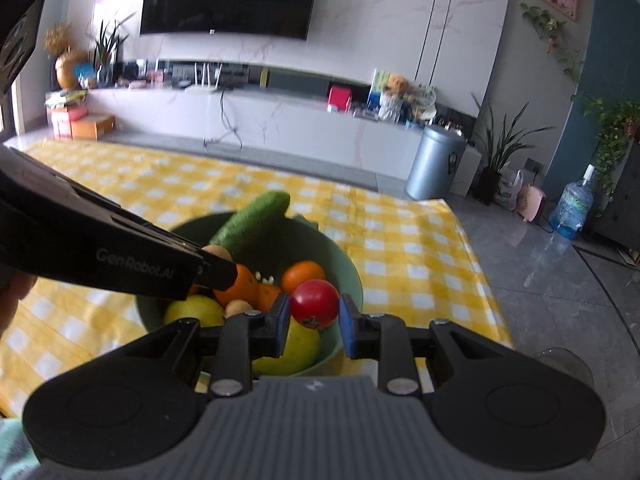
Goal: Organize fruits
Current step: 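Carry the kiwi and red tomato over the colander with both tools, then open both tools to release the kiwi and tomato into the colander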
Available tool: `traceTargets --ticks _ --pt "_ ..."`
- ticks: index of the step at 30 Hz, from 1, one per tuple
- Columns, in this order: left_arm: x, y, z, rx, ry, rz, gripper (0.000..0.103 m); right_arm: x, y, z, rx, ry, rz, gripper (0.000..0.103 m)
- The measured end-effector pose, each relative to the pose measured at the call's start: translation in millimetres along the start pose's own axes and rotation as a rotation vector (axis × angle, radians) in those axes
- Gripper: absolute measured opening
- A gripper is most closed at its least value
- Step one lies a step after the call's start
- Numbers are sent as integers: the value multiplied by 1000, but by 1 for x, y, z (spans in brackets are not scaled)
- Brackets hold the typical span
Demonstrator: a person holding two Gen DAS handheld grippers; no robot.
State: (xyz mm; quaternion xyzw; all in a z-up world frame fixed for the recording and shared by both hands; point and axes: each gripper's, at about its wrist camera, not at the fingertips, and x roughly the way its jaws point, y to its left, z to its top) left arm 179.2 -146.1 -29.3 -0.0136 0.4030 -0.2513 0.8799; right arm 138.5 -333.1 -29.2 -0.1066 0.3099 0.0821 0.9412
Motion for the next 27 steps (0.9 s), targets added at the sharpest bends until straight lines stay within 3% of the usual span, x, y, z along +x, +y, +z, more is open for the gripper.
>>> traceTargets --ticks 10,27 --pt "28 12 1 -18 48 -23 27 35 -4 2 -38 74 30 22" --pt "48 12 27 -20 20 -57 29 76 -4 8 -20 126 83 23"
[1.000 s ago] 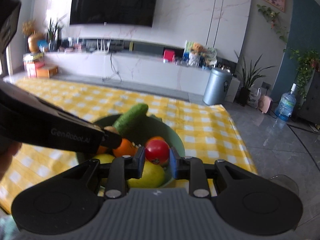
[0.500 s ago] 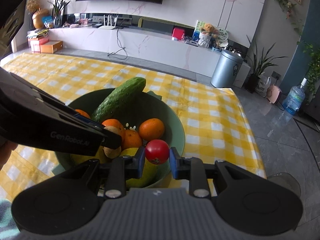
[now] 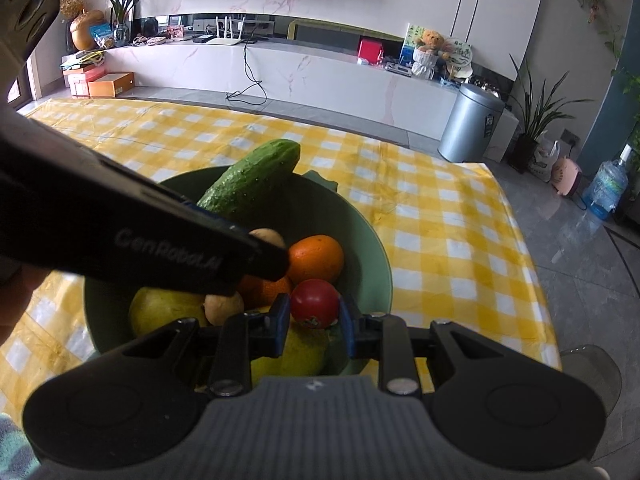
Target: Organize fruits
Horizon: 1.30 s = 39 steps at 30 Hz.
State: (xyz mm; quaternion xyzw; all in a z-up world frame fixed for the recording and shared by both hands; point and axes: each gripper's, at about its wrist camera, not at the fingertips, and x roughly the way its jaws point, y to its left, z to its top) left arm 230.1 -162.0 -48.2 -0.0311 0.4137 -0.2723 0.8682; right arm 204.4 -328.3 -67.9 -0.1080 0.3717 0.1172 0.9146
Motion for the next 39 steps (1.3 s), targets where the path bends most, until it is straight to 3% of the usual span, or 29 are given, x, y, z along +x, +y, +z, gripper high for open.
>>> traceTargets --ticks 3,8,16,20,29,32,36,39 --pt "4 -2 4 1 0 10 29 0 -2 0 10 -3 7 23" --pt "5 -1 8 -4 18 -5 41 1 -2 0 11 -2 6 24" --pt "-3 -3 7 -13 23 -10 52 -6 -2 2 16 -19 0 31" --pt "-18 -9 6 3 7 -9 52 -17 0 3 20 -36 -2 34" --pt "-78 -26 -3 62 -70 69 59 -58 6 5 41 -112 -16 55" --pt "-100 -29 -10 81 -104 105 63 -77 9 5 76 -149 -15 67" --pt "-127 -31 -22 102 -149 134 68 -102 17 3 135 -194 -9 69" --pt "-148 -29 -32 97 -197 155 72 -122 26 0 164 -241 -11 78"
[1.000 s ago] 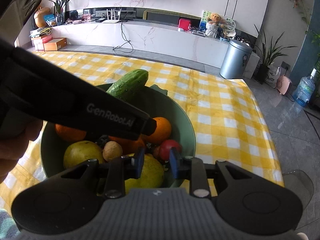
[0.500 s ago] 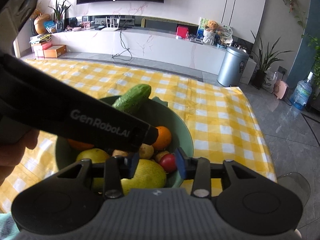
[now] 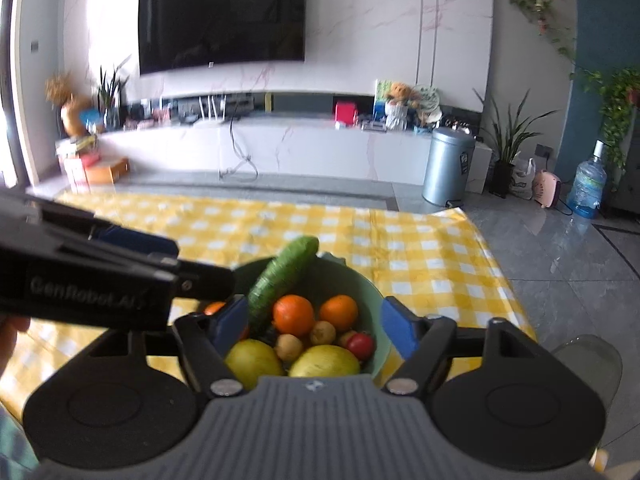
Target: Organize fruits
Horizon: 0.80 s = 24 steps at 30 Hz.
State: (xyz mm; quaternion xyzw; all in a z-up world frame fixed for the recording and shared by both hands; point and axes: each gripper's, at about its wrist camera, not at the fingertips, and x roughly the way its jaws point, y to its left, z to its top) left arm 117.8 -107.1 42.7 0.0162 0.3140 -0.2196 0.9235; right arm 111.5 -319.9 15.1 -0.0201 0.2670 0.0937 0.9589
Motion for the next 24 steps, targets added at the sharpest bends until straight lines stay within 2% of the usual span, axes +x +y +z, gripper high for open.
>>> traceTargets --ticks 2,4,6,8,11,13,18,24 --pt "-13 3 -4 -4 -34 34 73 -13 9 -2 5 -34 -11 79" --pt "-25 7 -9 -1 -67 59 74 -25 17 -5 5 -63 -24 85" --pt "-35 10 -13 -1 -93 94 76 -36 26 -11 2 -90 -42 86" --pt "-44 14 -18 1 -125 143 89 -43 33 -17 1 -108 -59 88" --pt "-54 19 -28 8 -177 212 93 -52 40 -25 19 -130 -66 94" --pt "-57 22 -35 15 -185 262 98 -58 44 -29 35 -140 -66 96" --pt "-56 30 -55 36 -192 372 98 -67 55 -38 48 -175 -72 99" --pt "-52 46 -76 -39 -172 364 98 -64 65 -51 48 -179 -87 99"
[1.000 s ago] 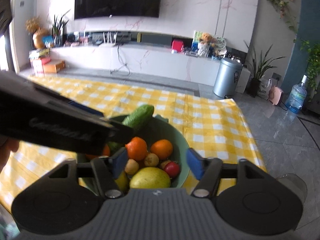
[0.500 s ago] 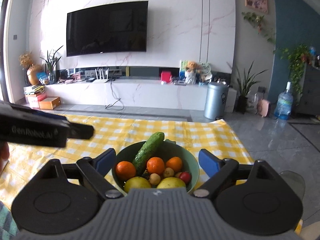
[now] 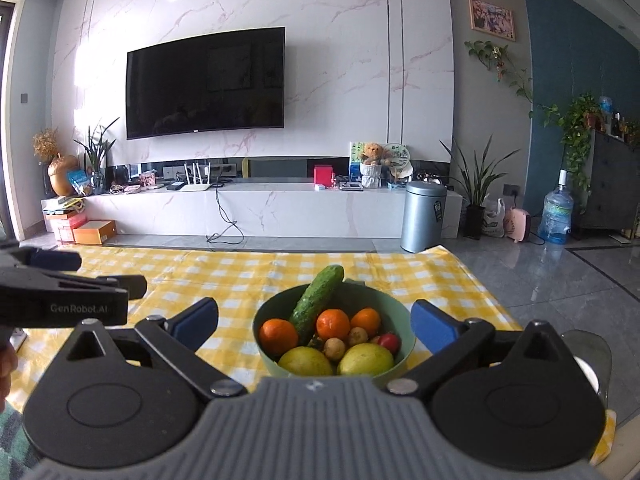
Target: Organize fruits
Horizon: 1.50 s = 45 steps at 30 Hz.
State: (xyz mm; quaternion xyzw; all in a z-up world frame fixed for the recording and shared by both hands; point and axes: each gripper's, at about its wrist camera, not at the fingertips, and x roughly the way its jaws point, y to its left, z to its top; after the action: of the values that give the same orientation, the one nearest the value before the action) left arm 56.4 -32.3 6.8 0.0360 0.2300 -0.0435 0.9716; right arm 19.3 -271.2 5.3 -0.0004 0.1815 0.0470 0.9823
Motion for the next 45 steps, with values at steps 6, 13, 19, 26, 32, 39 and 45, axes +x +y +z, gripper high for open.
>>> traceTargets --ticks 6,13,19,26,32,39,45 --pt "1 -1 -16 31 24 33 98 8 3 -18 -16 28 -24 99" --pt "12 -7 -32 43 87 16 98 23 -4 -34 29 58 -11 99" --pt "23 -11 -39 55 143 6 98 36 -6 -38 53 104 1 99" --pt "28 -13 -44 65 185 1 98 41 -1 -43 17 127 -24 99" --pt "27 -13 -42 63 185 4 98 40 1 -44 2 125 -25 99" --pt "25 -12 -40 60 181 6 98 41 1 -44 -1 126 -24 99" --pt "23 -11 -38 59 179 7 98 42 3 -44 -7 127 -22 99"
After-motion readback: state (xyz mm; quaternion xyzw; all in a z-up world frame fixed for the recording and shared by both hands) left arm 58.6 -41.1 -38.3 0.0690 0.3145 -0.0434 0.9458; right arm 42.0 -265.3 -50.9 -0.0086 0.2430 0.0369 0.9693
